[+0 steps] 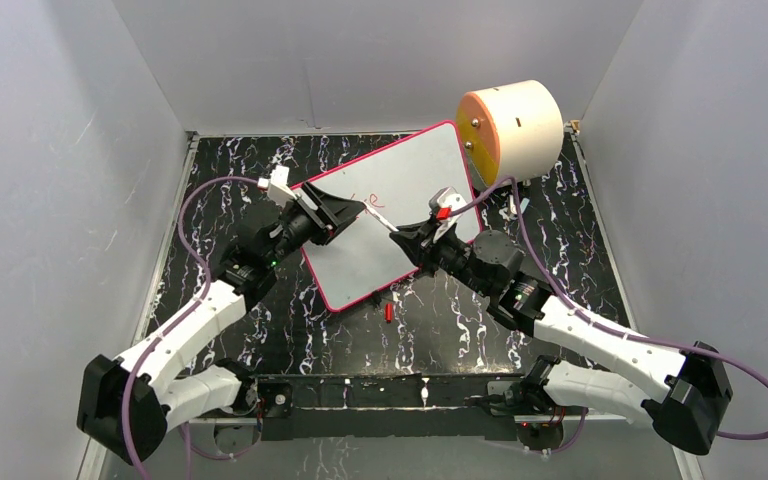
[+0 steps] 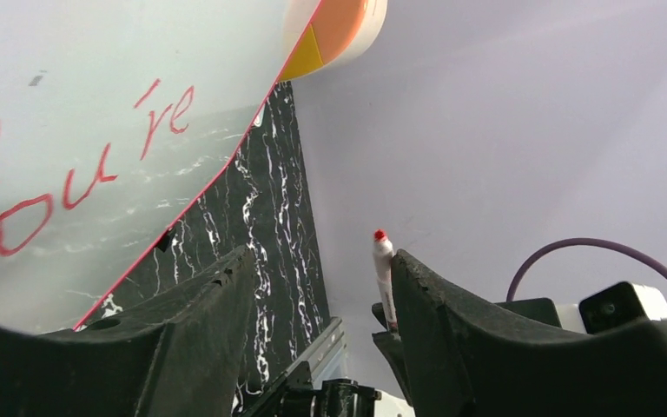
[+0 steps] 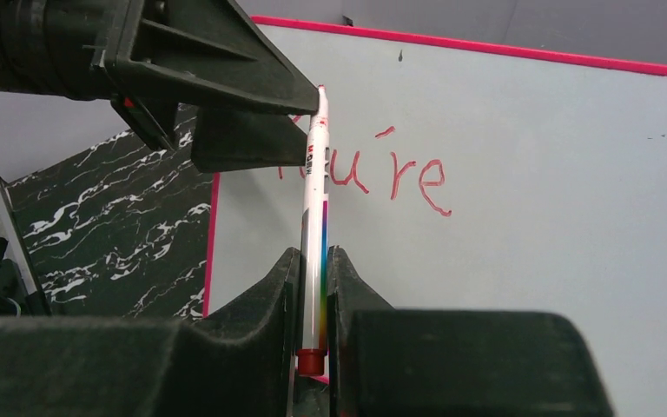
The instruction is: Write a sentence on the whiteboard
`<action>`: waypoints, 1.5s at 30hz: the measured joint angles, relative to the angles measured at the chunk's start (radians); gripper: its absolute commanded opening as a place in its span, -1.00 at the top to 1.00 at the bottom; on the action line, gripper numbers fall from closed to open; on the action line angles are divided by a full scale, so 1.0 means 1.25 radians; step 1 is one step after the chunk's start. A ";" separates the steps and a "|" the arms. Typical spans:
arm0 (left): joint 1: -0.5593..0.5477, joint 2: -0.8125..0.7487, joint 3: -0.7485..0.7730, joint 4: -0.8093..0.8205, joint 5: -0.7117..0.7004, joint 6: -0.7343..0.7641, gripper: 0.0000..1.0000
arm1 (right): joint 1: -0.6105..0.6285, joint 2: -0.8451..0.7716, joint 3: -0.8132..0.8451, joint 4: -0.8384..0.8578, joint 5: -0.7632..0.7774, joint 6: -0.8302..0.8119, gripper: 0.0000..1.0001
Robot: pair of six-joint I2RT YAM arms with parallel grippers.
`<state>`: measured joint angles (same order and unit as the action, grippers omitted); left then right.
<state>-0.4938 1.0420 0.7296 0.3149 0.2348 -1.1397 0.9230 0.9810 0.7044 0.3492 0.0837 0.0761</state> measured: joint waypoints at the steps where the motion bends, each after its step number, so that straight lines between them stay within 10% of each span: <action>1: -0.009 0.012 0.000 0.013 -0.007 -0.006 -0.06 | 0.000 0.000 -0.001 0.006 -0.003 0.000 1.00; 20: -0.062 0.068 -0.027 0.176 -0.078 -0.093 1.00 | 0.000 0.001 -0.044 0.057 -0.010 0.013 1.00; 33: -0.076 0.084 -0.090 0.244 -0.096 -0.197 1.00 | -0.001 -0.008 -0.112 0.147 0.038 0.115 -0.07; 45: -0.078 0.083 -0.095 0.251 -0.117 -0.244 1.00 | -0.001 0.048 -0.110 0.218 0.056 0.215 -0.10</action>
<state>-0.5915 1.1461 0.6106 0.6289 0.0887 -1.4448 0.9218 1.0409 0.5667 0.6212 0.1543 0.3443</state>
